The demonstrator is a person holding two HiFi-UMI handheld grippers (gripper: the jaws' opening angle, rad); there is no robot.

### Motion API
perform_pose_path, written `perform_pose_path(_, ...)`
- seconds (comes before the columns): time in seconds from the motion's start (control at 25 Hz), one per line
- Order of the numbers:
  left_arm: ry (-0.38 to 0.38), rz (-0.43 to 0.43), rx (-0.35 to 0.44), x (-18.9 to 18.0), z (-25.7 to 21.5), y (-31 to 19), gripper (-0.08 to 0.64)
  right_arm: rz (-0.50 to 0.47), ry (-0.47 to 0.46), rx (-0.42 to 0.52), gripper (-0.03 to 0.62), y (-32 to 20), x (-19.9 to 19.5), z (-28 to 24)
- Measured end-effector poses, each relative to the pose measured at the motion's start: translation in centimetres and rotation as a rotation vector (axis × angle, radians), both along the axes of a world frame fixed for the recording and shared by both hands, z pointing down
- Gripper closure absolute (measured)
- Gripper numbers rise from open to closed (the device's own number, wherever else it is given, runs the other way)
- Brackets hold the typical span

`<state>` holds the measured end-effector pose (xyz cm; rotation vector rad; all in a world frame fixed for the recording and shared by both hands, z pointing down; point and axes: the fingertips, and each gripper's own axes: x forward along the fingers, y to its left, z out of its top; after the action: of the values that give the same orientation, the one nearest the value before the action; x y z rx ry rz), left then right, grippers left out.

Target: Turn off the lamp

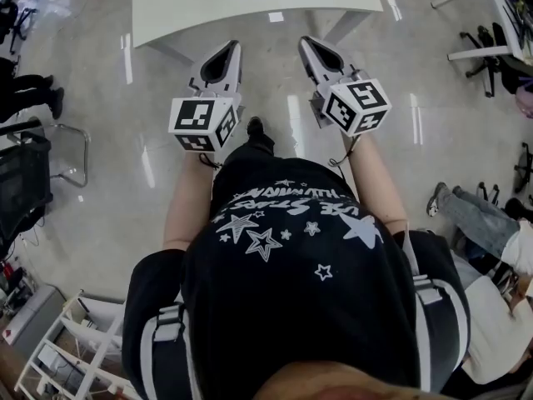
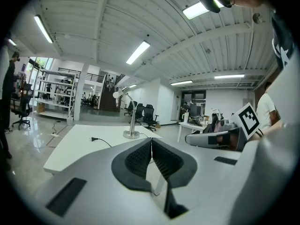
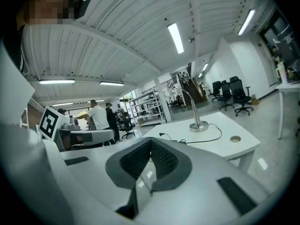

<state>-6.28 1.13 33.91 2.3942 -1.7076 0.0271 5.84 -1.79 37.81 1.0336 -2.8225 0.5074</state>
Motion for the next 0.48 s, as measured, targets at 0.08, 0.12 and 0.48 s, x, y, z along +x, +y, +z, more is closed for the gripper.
perform_pose_path(0.08,0.002,0.011,-0.004,-0.7,0.3,-1.5,0.549,0.004,0.005,-0.004,0.588,-1.4,-1.0,0.2)
perform_pose_path(0.12,0.002,0.017,-0.007,-1.1,0.5,-2.3,0.549,0.008,0.008,-0.007,0.588,-2.2,-1.4,0.4)
perform_pose_path(0.48,0.029,0.054,-0.043,-6.3,1.9,-7.2,0.549,0.037,0.031,-0.022,0.588,-7.2,-7.0,0.2)
